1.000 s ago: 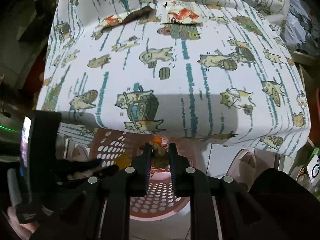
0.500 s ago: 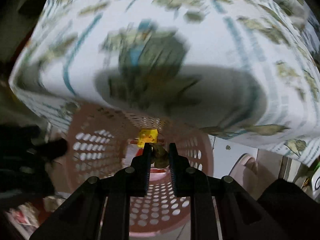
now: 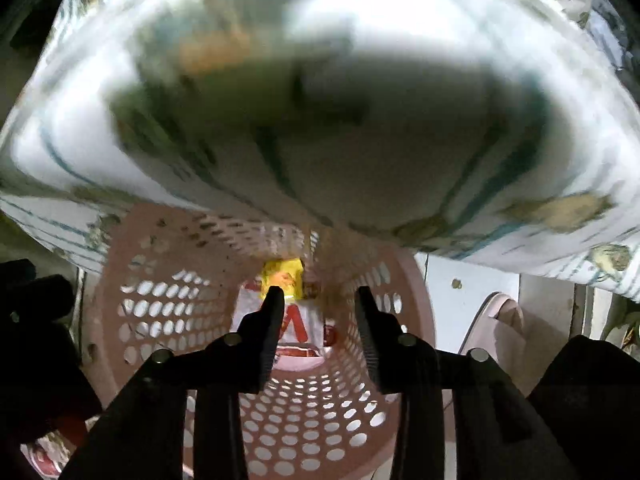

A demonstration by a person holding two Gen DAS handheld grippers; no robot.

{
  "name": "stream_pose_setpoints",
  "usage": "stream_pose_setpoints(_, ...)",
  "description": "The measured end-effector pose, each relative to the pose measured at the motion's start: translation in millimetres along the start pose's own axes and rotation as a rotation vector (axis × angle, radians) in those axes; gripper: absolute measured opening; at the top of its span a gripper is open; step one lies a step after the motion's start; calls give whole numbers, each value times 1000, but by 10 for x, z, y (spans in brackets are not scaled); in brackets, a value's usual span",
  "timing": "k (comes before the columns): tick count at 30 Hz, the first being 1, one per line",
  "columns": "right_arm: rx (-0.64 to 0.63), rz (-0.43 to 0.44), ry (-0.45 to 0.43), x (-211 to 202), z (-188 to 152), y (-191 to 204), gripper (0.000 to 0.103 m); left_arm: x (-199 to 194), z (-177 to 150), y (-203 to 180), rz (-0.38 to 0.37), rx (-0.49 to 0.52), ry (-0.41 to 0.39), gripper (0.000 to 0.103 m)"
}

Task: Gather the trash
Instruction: 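Open the left gripper over the basket while the right gripper releases the brown scrap, then move both grippers back toward the remaining wrappers on the cloth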

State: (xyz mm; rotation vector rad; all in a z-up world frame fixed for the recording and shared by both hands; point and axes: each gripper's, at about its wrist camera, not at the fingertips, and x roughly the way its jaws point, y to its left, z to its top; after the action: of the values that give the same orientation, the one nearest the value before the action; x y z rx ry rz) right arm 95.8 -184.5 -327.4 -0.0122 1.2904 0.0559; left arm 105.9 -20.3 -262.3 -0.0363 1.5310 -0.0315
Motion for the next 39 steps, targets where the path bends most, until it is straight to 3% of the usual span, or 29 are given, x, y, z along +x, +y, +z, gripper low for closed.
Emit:
stream_pose_setpoints(4, -18, 17, -54, -383, 36, 81, 39, -438, 23, 64, 3, 2, -110, 67)
stream_pose_setpoints(11, -12, 23, -268, -1310, 171, 58, 39, -1298, 64, 270, 19, -17, -375, 67)
stream_pose_setpoints(16, -23, 11, -388, -1799, 243, 17, 41, -1750, 22, 344, 11, 2, -505, 67)
stream_pose_setpoints(20, -15, 61, -473, -2209, 395, -13, 41, -2159, -30, 471, 8, -11, -610, 68)
stream_pose_setpoints(24, -4, 63, -582, -2683, 702, -88, 43, -2528, 57, 493, -13, -9, -692, 74)
stream_pose_setpoints(26, 3, 69, -636, -2915, 832, -164, 46, -2694, 167, 427, -6, 46, -718, 75)
stream_pose_setpoints(29, 7, 54, -727, -3262, 1057, -272, 54, -2898, 327, 329, 57, 100, -767, 84)
stream_pose_setpoints(32, 32, 31, -826, -3531, 1304, -378, 60, -3092, 458, 302, 52, 103, -832, 95)
stream_pose_setpoints(34, 43, 26, -867, -3630, 1425, -422, 60, -3178, 504, 278, 29, 101, -876, 102)
stream_pose_setpoints(38, 30, 25, -920, -3672, 1603, -445, 62, -3204, 602, 189, -6, 124, -914, 102)
stream_pose_setpoints(39, 31, 15, -928, -3640, 1629, -454, 69, -3176, 632, 174, -8, 127, -915, 102)
